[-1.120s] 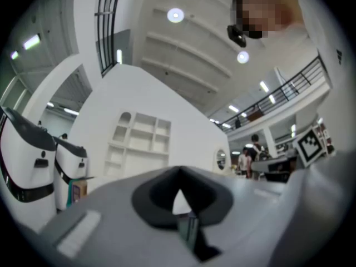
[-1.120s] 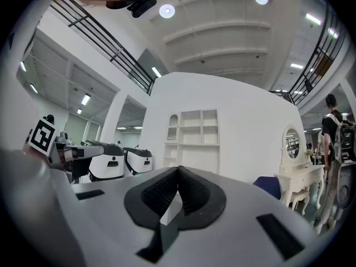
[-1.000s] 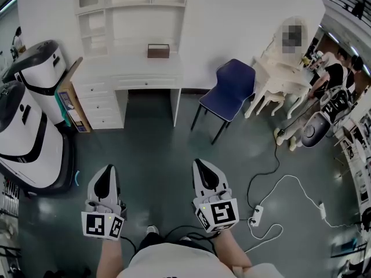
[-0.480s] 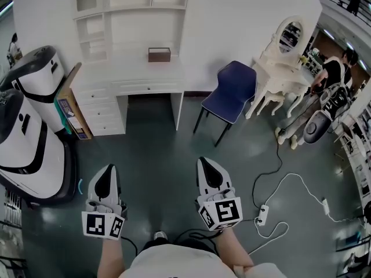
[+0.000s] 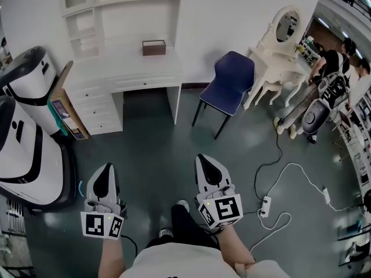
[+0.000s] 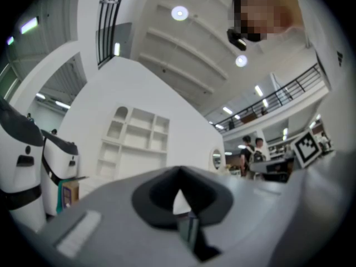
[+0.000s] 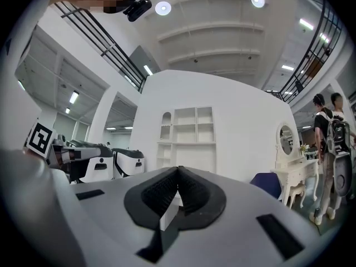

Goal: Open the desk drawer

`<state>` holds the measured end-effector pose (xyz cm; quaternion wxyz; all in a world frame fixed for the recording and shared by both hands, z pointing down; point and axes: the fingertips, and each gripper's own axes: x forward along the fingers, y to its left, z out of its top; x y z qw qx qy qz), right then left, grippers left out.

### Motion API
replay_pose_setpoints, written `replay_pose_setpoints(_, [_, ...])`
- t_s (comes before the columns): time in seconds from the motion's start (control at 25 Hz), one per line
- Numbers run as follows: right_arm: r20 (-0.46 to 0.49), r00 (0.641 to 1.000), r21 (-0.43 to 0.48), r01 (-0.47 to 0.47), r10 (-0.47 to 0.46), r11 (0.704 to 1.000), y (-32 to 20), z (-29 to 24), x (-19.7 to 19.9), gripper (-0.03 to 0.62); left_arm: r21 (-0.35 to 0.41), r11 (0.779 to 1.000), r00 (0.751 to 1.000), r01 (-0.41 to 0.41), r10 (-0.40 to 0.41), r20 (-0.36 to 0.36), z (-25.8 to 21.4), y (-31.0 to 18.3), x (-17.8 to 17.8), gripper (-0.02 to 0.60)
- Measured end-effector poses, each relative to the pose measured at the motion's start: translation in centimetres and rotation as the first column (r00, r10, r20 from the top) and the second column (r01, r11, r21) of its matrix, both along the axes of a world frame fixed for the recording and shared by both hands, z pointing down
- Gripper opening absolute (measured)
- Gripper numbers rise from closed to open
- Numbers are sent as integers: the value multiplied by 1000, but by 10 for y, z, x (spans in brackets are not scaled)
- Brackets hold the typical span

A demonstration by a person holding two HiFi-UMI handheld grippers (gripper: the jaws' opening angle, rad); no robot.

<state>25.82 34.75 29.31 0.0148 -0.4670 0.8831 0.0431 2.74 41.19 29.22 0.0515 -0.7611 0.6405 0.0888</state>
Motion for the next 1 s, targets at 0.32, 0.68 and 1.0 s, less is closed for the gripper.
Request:
replay_pose_setpoints(0.32, [16, 999, -3, 33, -33, 999, -73, 6, -24, 2, 13, 1000, 999, 18, -18, 29, 4, -64, -20, 5])
replay_pose_setpoints(0.68, [13, 997, 22, 78, -78, 997, -199, -12, -51, 2, 17, 998, 998, 59, -60, 23, -9, -180, -43, 5])
replay_pose_setpoints(1.0, [1, 992, 32, 125, -125, 992, -303, -19, -69, 2, 37, 995, 995, 96, -96, 6, -14, -275, -56, 5])
